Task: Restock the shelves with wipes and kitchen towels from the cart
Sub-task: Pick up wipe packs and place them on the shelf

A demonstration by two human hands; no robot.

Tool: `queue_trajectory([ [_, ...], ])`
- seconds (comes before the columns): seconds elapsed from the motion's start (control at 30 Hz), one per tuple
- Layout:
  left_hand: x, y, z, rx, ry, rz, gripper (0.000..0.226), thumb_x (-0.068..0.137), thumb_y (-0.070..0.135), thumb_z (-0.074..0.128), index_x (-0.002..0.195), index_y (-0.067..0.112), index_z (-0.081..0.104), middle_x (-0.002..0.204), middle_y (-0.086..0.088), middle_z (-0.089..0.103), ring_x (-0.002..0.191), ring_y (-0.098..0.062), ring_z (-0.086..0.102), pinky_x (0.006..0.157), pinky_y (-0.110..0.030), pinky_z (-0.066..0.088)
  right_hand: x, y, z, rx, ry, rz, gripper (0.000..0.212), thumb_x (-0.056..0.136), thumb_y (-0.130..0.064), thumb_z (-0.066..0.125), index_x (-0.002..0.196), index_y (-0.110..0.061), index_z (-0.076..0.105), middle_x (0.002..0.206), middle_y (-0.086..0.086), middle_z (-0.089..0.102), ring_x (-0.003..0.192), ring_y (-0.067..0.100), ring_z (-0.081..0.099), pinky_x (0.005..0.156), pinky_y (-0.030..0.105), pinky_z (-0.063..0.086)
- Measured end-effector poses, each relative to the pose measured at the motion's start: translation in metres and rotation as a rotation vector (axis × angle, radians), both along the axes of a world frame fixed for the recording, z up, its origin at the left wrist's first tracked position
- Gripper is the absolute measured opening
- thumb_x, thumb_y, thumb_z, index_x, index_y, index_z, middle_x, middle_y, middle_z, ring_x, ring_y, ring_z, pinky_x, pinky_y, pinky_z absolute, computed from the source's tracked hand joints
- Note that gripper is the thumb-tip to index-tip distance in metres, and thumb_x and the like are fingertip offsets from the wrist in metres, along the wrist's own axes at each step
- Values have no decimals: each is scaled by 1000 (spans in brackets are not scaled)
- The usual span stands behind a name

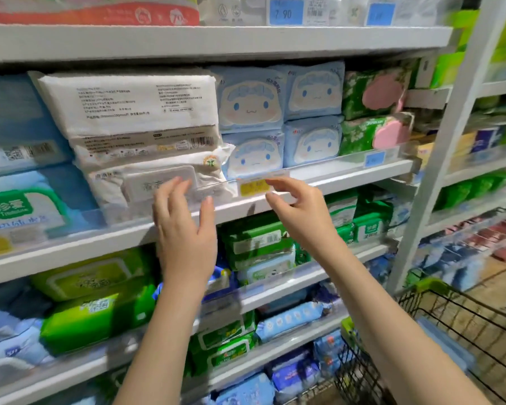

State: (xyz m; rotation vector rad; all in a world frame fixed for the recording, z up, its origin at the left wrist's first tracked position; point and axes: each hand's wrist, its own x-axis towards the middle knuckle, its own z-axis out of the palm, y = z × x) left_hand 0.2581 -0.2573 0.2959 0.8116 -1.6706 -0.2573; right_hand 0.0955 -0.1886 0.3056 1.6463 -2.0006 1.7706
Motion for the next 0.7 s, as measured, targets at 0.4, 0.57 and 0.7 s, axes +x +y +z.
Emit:
queue_trajectory([
  [0.4,-186,109,-137,651,-541,-892,29,100,31,45,87,11,62,82,-17,60,69,-21,52,62,-30,35,-130,185,-156,349,-374,-440,15,92,-16,59,99,-15,72,93,-7,71,91,6,64,86,25,51],
  [0.57,-272,153,-210,664,-859,-969,24,100,30,44,108,18,64,98,6,63,90,-10,58,72,-24,41,-189,243,-225,540,-564,-573,13,91,-16,59,93,-17,72,88,-5,68,88,12,61,77,26,46],
  [0.7,-336,174,-266,790,-1019,-988,28,99,27,48,121,15,60,114,4,60,105,-13,57,89,-25,44,-238,274,-284,600,-710,-678,14,91,-14,59,98,-13,72,93,-2,67,93,14,62,73,19,42],
])
